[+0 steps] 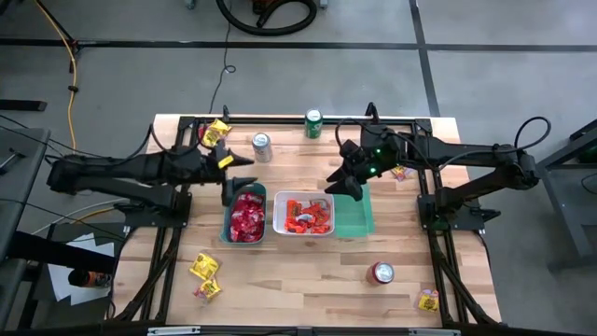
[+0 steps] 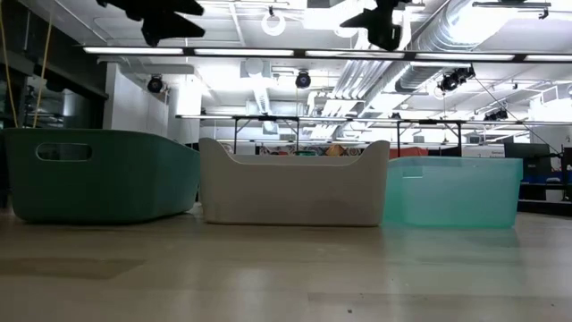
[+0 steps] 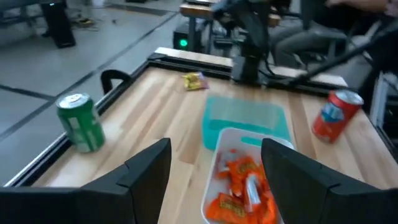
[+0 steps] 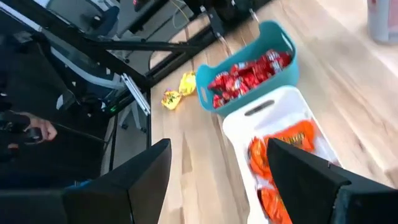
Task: Sort candy
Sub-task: Put the yellow candy into the light green bin
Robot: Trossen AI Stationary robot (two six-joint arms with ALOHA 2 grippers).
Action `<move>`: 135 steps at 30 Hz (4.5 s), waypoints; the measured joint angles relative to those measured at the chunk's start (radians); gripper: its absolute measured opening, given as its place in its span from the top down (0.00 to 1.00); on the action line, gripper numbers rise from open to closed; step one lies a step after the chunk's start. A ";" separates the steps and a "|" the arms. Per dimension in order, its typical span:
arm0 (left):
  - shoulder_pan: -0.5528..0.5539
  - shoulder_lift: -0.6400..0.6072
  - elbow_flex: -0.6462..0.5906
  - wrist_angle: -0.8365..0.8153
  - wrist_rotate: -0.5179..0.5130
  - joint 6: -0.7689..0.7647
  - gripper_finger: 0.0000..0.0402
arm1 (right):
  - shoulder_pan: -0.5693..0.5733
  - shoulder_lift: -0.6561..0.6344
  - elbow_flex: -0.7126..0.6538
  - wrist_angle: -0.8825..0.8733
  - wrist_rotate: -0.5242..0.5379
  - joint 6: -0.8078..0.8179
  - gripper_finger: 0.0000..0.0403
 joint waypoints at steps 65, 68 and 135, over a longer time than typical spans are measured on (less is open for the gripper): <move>0.063 -0.015 -0.002 0.068 -0.056 -0.296 0.41 | -0.118 -0.314 -0.352 -0.048 0.436 0.015 0.98; 0.063 -0.015 -0.002 0.068 -0.060 -0.297 0.41 | -0.005 -0.377 -0.348 -0.006 0.425 0.029 0.97; 0.063 -0.015 -0.001 0.005 -0.082 -0.243 0.41 | 0.191 0.204 0.019 -0.590 0.317 -0.115 0.38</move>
